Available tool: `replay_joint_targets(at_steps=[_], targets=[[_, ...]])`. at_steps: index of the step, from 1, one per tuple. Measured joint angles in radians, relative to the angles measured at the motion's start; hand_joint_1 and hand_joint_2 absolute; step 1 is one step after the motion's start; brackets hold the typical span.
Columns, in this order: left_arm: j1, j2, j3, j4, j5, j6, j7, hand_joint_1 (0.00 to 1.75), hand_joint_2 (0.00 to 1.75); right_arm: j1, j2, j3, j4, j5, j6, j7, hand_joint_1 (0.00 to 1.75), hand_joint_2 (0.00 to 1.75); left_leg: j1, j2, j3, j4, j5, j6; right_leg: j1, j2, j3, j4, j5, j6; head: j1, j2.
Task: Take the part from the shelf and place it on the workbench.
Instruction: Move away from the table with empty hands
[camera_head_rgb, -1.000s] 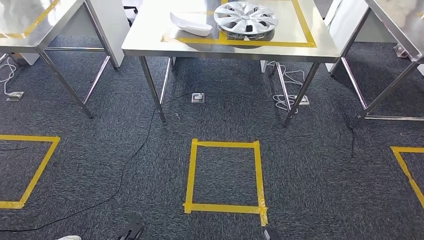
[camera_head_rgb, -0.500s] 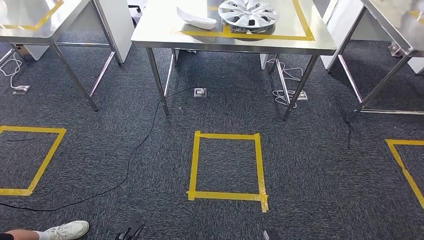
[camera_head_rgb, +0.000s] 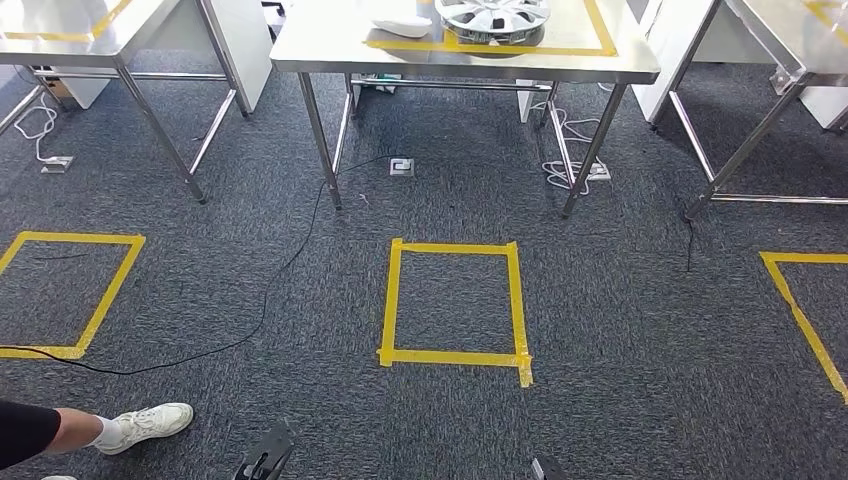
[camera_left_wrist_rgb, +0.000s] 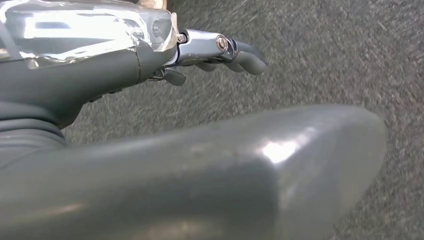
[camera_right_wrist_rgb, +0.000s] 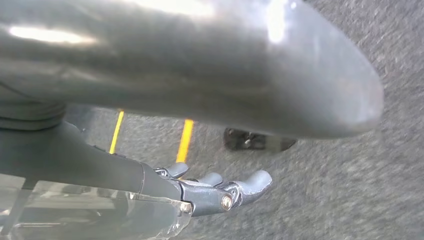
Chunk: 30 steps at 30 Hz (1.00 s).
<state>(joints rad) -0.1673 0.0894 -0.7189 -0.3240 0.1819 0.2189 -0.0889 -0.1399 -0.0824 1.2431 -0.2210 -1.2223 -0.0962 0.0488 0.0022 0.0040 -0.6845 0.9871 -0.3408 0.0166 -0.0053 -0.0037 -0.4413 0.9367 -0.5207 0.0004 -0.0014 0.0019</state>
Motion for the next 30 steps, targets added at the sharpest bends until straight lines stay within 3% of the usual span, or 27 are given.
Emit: replay_joint_targets(at_steps=[1, 3, 4, 5, 6, 7, 8, 9, 11, 12, 14, 15, 16, 18, 19, 20, 22, 23, 24, 26, 27, 28, 30], targets=[[0.004, 0.000, 0.000, 0.001, 0.001, 0.000, 0.000, 0.00, 0.00, 0.003, 0.000, 0.000, 0.000, 0.001, 0.000, 0.000, 0.00, 0.00, 0.002, -0.002, -0.011, 0.032, -0.047, -0.006, -0.004, -0.001, -0.013, -0.001, 0.015, -0.008, -0.001, 0.000], [0.007, 0.001, -0.001, 0.001, 0.003, 0.001, 0.000, 0.00, 0.00, 0.005, 0.001, 0.000, 0.001, 0.004, 0.000, 0.000, 0.00, 0.00, 0.008, -0.003, -0.035, 0.154, -0.164, -0.017, -0.004, -0.003, -0.041, 0.002, 0.041, -0.016, -0.002, 0.000], [0.007, 0.002, -0.001, 0.002, 0.003, 0.001, 0.000, 0.00, 0.00, 0.005, 0.001, 0.000, 0.001, 0.007, 0.000, 0.000, 0.00, 0.00, 0.010, -0.003, -0.042, 0.221, -0.194, -0.022, -0.003, -0.003, -0.057, 0.005, 0.054, -0.015, -0.002, 0.000], [0.007, 0.002, -0.001, 0.002, 0.003, 0.002, -0.001, 0.00, 0.00, 0.004, 0.001, -0.001, 0.001, 0.010, 0.000, 0.000, 0.00, 0.00, 0.011, -0.003, -0.041, 0.274, -0.198, -0.025, -0.003, -0.003, -0.076, 0.010, 0.067, -0.014, -0.003, 0.000], [0.006, 0.002, -0.001, 0.002, 0.004, 0.002, -0.001, 0.00, 0.00, 0.004, 0.001, -0.001, 0.001, 0.011, 0.000, 0.000, 0.00, 0.00, 0.013, -0.003, -0.028, 0.301, -0.177, -0.027, -0.003, -0.004, -0.096, 0.017, 0.079, -0.012, -0.002, 0.000], [0.006, 0.002, -0.001, 0.002, 0.004, 0.002, -0.001, 0.00, 0.00, 0.004, 0.002, -0.001, 0.001, 0.012, 0.000, 0.000, 0.00, 0.00, 0.015, -0.003, 0.002, 0.293, -0.146, -0.028, -0.003, -0.003, -0.117, 0.027, 0.088, -0.008, -0.002, 0.000], [0.005, 0.002, -0.001, 0.002, 0.004, 0.002, -0.001, 0.00, 0.00, 0.004, 0.002, -0.002, 0.001, 0.013, 0.000, 0.000, 0.00, 0.00, 0.017, -0.003, 0.048, 0.252, -0.124, -0.026, -0.004, -0.003, -0.137, 0.037, 0.097, -0.005, -0.003, 0.000], [0.003, 0.003, -0.001, 0.001, 0.004, 0.001, -0.001, 0.00, 0.00, 0.004, 0.002, -0.003, 0.001, 0.013, 0.000, 0.000, 0.00, 0.00, 0.017, -0.004, 0.108, 0.181, -0.129, -0.023, -0.003, -0.003, -0.153, 0.046, 0.105, 0.000, -0.003, 0.000], [-0.003, 0.003, -0.001, 0.001, 0.004, -0.001, -0.001, 0.00, 0.00, 0.004, 0.003, -0.005, 0.001, 0.013, 0.001, 0.000, 0.00, 0.00, 0.012, -0.006, 0.203, 0.046, -0.175, -0.010, -0.001, -0.004, -0.169, 0.056, 0.120, 0.014, -0.002, 0.000], [-0.005, 0.003, -0.001, 0.001, 0.004, -0.002, 0.000, 0.00, 0.00, 0.003, 0.003, -0.006, 0.001, 0.013, 0.001, 0.000, 0.00, 0.00, 0.007, -0.006, 0.223, 0.009, -0.193, -0.001, -0.002, -0.005, -0.173, 0.055, 0.130, 0.021, -0.001, 0.000], [-0.005, 0.003, -0.001, 0.001, 0.004, -0.006, 0.003, 0.00, 0.00, 0.005, 0.002, -0.006, 0.001, 0.013, 0.003, 0.000, 0.00, 0.00, 0.003, -0.003, 0.212, -0.008, -0.178, 0.017, -0.004, -0.006, -0.181, 0.053, 0.146, 0.034, -0.001, 0.000], [-0.006, 0.002, 0.000, 0.001, 0.004, -0.007, 0.008, 0.00, 0.00, 0.007, 0.002, -0.006, 0.002, 0.013, 0.003, 0.001, 0.00, 0.00, 0.003, -0.001, 0.201, -0.014, -0.164, 0.028, -0.005, -0.004, -0.190, 0.062, 0.135, 0.035, 0.000, 0.000], [-0.006, 0.002, 0.000, 0.001, 0.005, -0.010, 0.013, 0.00, 0.00, 0.010, 0.001, -0.007, 0.002, 0.013, 0.004, 0.001, 0.00, 0.00, 0.005, 0.000, 0.186, -0.020, -0.149, 0.037, -0.005, -0.002, -0.204, 0.088, 0.105, 0.032, 0.001, 0.000], [-0.007, 0.001, 0.000, 0.002, 0.006, -0.018, 0.025, 0.00, 0.00, 0.012, 0.001, -0.008, 0.002, 0.014, 0.006, 0.002, 0.00, 0.00, 0.006, 0.000, 0.154, -0.025, -0.120, 0.047, -0.007, 0.000, -0.239, 0.192, 0.013, 0.021, 0.002, 0.000], [-0.007, 0.001, 0.000, 0.002, 0.007, -0.022, 0.030, 0.00, 0.00, 0.013, 0.001, -0.010, 0.002, 0.014, 0.006, 0.002, 0.00, 0.00, 0.006, 0.000, 0.138, -0.025, -0.106, 0.047, -0.009, 0.001, -0.254, 0.260, -0.018, 0.022, 0.003, 0.000], [-0.006, 0.001, 0.001, 0.002, 0.007, -0.025, 0.034, 0.00, 0.00, 0.013, 0.000, -0.011, 0.002, 0.014, 0.007, 0.002, 0.00, 0.00, 0.006, 0.001, 0.121, -0.024, -0.092, 0.046, -0.011, 0.001, -0.262, 0.319, -0.025, 0.031, 0.003, 0.000], [-0.005, 0.000, 0.001, 0.002, 0.010, -0.026, 0.037, 0.00, 0.00, 0.015, -0.001, -0.015, 0.002, 0.017, 0.007, 0.002, 0.00, 0.00, 0.006, 0.002, 0.088, -0.021, -0.065, 0.040, -0.017, 0.001, -0.243, 0.365, 0.021, 0.061, 0.003, 0.000], [-0.004, 0.000, 0.001, 0.002, 0.012, -0.025, 0.037, 0.00, 0.00, 0.015, -0.001, -0.015, 0.002, 0.020, 0.008, 0.002, 0.00, 0.00, 0.007, 0.003, 0.071, -0.018, -0.053, 0.035, -0.019, 0.001, -0.209, 0.336, 0.047, 0.071, 0.003, 0.000], [-0.003, 0.000, 0.001, 0.002, 0.014, -0.023, 0.037, 0.00, 0.00, 0.015, -0.002, -0.016, 0.002, 0.024, 0.008, 0.003, 0.00, 0.00, 0.006, 0.003, 0.057, -0.014, -0.044, 0.030, -0.020, 0.001, -0.152, 0.270, 0.052, 0.071, 0.003, 0.000], [-0.002, 0.000, 0.003, 0.002, 0.016, -0.020, 0.036, 0.00, 0.00, 0.012, -0.002, -0.016, 0.002, 0.033, 0.010, 0.003, 0.00, 0.00, 0.004, 0.003, 0.039, -0.003, -0.029, 0.018, -0.017, 0.001, -0.036, 0.105, 0.008, 0.052, 0.002, 0.000], [-0.001, 0.000, 0.004, 0.002, 0.016, -0.020, 0.035, 0.00, 0.00, 0.010, -0.002, -0.016, 0.002, 0.037, 0.011, 0.004, 0.00, 0.00, 0.003, 0.004, 0.035, 0.001, -0.021, 0.011, -0.013, 0.001, -0.001, 0.048, -0.017, 0.041, 0.001, 0.000], [0.000, 0.001, 0.004, 0.002, 0.017, -0.019, 0.035, 0.00, 0.00, 0.009, -0.002, -0.016, 0.002, 0.042, 0.012, 0.005, 0.00, 0.00, 0.003, 0.004, 0.032, 0.001, -0.014, 0.004, -0.011, 0.001, 0.010, 0.021, -0.030, 0.032, 0.001, 0.000], [0.005, 0.002, 0.005, 0.002, 0.020, -0.019, 0.035, 0.00, 0.00, 0.012, -0.001, -0.015, 0.002, 0.051, 0.016, 0.009, 0.00, 0.00, 0.009, 0.002, 0.025, 0.010, -0.018, -0.009, -0.015, -0.004, 0.002, 0.018, -0.023, 0.017, 0.001, 0.000]])
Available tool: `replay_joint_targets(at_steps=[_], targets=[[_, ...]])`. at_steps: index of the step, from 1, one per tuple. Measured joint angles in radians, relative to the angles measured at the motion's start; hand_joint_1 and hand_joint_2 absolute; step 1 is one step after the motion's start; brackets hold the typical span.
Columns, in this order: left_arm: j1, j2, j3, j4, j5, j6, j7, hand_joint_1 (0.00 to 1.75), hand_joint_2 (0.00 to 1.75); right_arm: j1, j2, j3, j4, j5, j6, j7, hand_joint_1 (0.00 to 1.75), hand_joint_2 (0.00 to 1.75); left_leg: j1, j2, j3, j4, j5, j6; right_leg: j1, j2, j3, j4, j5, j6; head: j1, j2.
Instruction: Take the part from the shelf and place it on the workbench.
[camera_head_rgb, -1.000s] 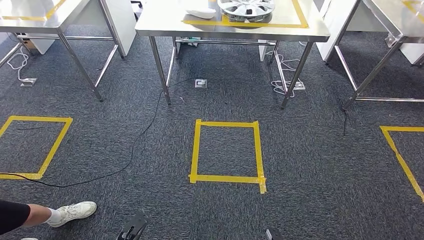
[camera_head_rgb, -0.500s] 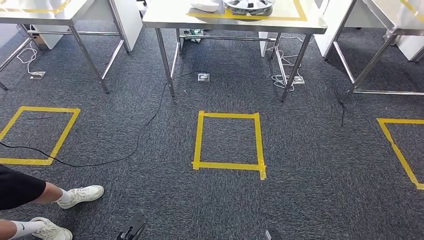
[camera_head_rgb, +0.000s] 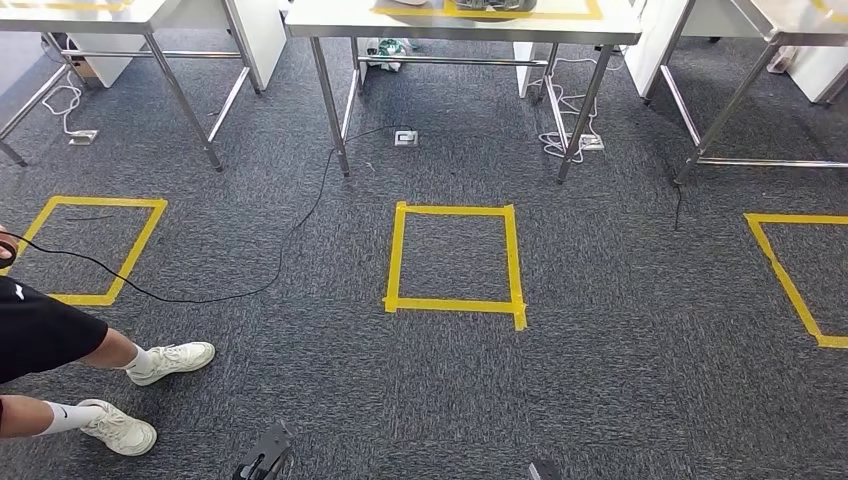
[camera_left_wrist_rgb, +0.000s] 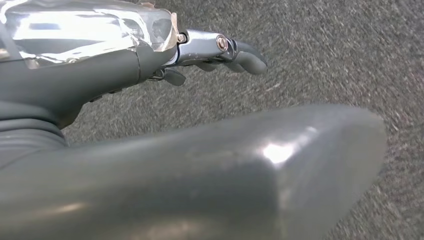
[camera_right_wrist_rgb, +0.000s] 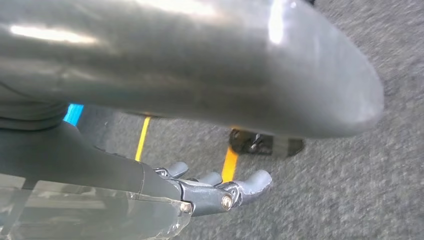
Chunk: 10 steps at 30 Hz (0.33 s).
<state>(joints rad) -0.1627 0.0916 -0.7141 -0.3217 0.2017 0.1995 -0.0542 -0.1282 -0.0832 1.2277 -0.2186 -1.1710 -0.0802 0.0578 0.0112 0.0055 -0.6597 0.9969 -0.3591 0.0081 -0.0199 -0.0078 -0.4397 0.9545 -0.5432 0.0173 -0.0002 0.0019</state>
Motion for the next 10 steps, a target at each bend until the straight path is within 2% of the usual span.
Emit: replay_joint_targets(at_steps=[1, 2, 4, 5, 6, 7, 8, 9, 10], targets=[[0.004, 0.000, 0.000, 0.000, 0.002, 0.000, 0.000, 0.00, 0.00, 0.001, 0.000, 0.000, 0.000, 0.004, 0.001, 0.002, 0.00, 0.00, 0.003, -0.001, -0.010, 0.025, -0.027, -0.006, -0.002, -0.004, -0.005, -0.001, 0.007, -0.009, -0.001, 0.000], [0.007, 0.001, 0.000, 0.001, 0.004, 0.000, 0.000, 0.00, 0.00, 0.002, 0.000, 0.000, 0.000, 0.008, 0.002, 0.003, 0.00, 0.00, 0.005, -0.002, -0.026, 0.071, -0.067, -0.011, -0.004, -0.009, -0.011, -0.001, 0.014, -0.016, -0.002, 0.000], [0.011, 0.001, 0.000, 0.002, 0.006, 0.001, -0.001, 0.00, 0.00, 0.002, 0.000, 0.000, 0.000, 0.013, 0.002, 0.006, 0.00, 0.00, 0.007, -0.003, -0.067, 0.203, -0.153, -0.020, 0.001, -0.020, -0.025, 0.000, 0.026, -0.024, -0.003, 0.000], [0.013, 0.002, 0.000, 0.003, 0.007, 0.001, -0.002, 0.00, 0.00, 0.003, 0.000, 0.000, 0.000, 0.016, 0.002, 0.007, 0.00, 0.00, 0.007, -0.003, -0.080, 0.256, -0.172, -0.022, 0.004, -0.025, -0.031, 0.001, 0.030, -0.025, -0.003, 0.000], [0.015, 0.002, 0.001, 0.003, 0.010, 0.002, -0.003, 0.00, 0.00, 0.003, 0.000, 0.001, 0.000, 0.018, 0.003, 0.010, 0.00, 0.00, 0.007, -0.002, -0.076, 0.279, -0.173, -0.023, 0.006, -0.032, -0.036, 0.001, 0.034, -0.025, -0.004, 0.000], [0.018, 0.002, 0.001, 0.004, 0.012, 0.003, -0.005, 0.00, 0.00, 0.004, 0.000, 0.001, 0.000, 0.020, 0.004, 0.012, 0.00, 0.00, 0.007, -0.002, -0.054, 0.264, -0.158, -0.021, 0.008, -0.038, -0.039, 0.002, 0.036, -0.024, -0.004, 0.000], [0.020, 0.002, 0.001, 0.004, 0.014, 0.004, -0.006, 0.00, 0.00, 0.003, 0.000, 0.001, 0.000, 0.023, 0.005, 0.015, 0.00, 0.00, 0.006, 0.002, -0.011, 0.209, -0.134, -0.015, 0.011, -0.045, -0.038, 0.003, 0.038, -0.023, -0.004, 0.000], [0.021, 0.003, 0.002, 0.005, 0.015, 0.005, -0.008, 0.00, 0.00, 0.003, 0.001, 0.001, 0.000, 0.026, 0.006, 0.017, 0.00, 0.00, 0.003, 0.017, 0.039, 0.135, -0.116, -0.006, 0.012, -0.052, -0.037, 0.003, 0.038, -0.023, -0.004, 0.000], [0.021, 0.003, 0.003, 0.005, 0.015, 0.006, -0.009, 0.00, 0.00, 0.002, 0.001, 0.001, 0.000, 0.027, 0.006, 0.018, 0.00, 0.00, 0.002, 0.023, 0.067, 0.094, -0.105, -0.001, 0.013, -0.055, -0.036, 0.003, 0.038, -0.022, -0.004, 0.000]])
